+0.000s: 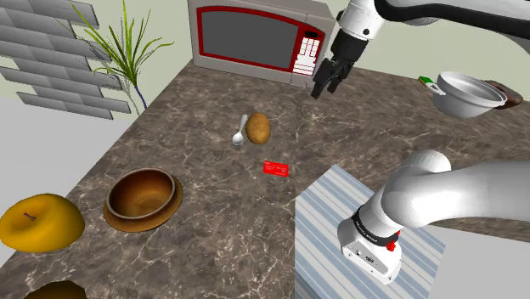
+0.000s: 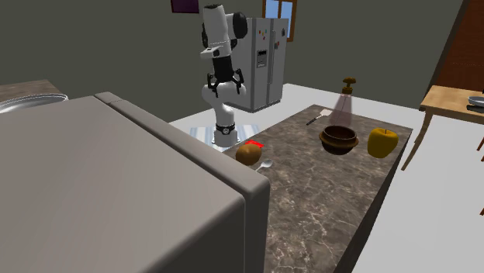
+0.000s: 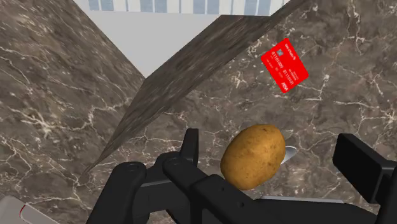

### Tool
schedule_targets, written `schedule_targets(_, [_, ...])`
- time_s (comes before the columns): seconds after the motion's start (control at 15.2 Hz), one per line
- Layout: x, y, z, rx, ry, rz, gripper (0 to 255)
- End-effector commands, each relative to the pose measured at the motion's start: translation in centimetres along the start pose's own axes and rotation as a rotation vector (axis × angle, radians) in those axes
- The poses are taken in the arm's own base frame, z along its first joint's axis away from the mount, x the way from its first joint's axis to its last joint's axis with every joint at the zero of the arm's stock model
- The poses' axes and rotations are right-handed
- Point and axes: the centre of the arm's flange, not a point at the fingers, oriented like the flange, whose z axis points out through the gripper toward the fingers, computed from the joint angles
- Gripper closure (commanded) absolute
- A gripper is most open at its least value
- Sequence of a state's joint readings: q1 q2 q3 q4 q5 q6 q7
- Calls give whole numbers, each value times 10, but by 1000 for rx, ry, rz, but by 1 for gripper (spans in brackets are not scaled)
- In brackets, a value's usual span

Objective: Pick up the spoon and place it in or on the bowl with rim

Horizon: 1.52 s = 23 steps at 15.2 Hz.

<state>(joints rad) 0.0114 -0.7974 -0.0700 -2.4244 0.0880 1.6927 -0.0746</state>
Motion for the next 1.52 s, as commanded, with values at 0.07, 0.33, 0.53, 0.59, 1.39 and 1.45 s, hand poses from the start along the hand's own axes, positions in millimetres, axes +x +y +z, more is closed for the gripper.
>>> schedule_targets(0.07, [9, -5, 8, 0, -3, 35, 0])
schedule_targets(0.33, [48, -21, 42, -2, -13, 174, 0])
schedule_targets(0.53, [79, -29, 68, -3, -20, 279, 0])
schedule_targets(0.59, [89, -31, 76, -3, -23, 314, 0])
schedule_targets(1.39, [211, -28, 181, -8, -53, 732, 0])
schedule_targets(1.45, [221, -25, 190, -8, -56, 767, 0])
